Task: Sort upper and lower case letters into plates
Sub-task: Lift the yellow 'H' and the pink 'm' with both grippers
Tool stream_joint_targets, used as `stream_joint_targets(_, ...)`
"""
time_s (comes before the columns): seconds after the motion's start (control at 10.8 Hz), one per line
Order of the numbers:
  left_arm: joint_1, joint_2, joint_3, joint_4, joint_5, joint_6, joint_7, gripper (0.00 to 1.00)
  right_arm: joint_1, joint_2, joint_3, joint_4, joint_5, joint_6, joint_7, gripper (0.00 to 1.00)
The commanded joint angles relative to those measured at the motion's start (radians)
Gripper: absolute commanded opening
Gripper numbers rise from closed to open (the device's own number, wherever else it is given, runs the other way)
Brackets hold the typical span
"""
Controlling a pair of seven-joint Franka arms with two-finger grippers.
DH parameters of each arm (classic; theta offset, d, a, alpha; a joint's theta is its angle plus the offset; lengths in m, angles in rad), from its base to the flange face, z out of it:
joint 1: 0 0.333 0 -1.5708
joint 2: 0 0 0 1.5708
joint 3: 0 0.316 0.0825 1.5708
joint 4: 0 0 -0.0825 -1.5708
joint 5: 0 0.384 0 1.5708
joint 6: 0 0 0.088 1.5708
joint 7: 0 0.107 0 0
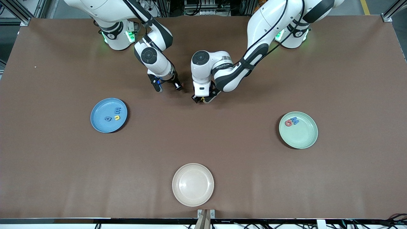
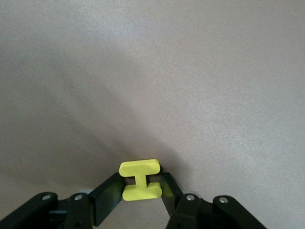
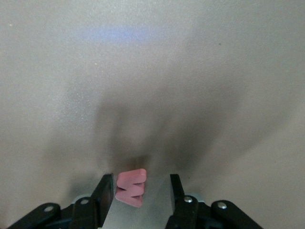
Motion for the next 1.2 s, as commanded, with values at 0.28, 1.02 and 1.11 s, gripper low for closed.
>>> stream_joint_targets(0.28,0.006,0.006,0.003,0.006,-0.036,-0.030,0.039,0.13,0.008,0.035,-0.005,0.006,-0.032,0.053,0.025,0.46)
stream_joint_targets(1.02,0.044,-0.022,-0.014,0.030,-0.121,-0.165,0.178,0.11,-0.014,0.017,-0.005,0.025,-0.072,0.038,0.005,0.00)
stream_joint_targets(1.11,0.046,-0.028,-0.017,0.032,-0.122,-0.189,0.198,0.11,-0.030,-0.002,-0.005,0.026,-0.072,0.035,-0.028,0.00)
